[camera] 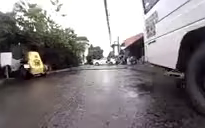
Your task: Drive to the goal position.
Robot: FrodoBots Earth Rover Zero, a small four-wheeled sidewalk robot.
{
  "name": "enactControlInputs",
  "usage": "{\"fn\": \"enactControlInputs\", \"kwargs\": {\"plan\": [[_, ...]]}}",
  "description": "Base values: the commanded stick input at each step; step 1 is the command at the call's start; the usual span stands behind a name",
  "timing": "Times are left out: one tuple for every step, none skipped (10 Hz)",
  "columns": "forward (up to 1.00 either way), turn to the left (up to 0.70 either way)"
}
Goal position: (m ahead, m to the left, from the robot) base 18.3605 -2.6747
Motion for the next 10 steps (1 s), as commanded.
{"fn": "enactControlInputs", "kwargs": {"plan": [[1.00, 0.00], [1.00, 0.00], [1.00, 0.00], [1.00, 0.00], [1.00, 0.00], [1.00, 0.00], [1.00, 0.00], [1.00, 0.00], [1.00, -0.08], [1.00, -0.26]]}}
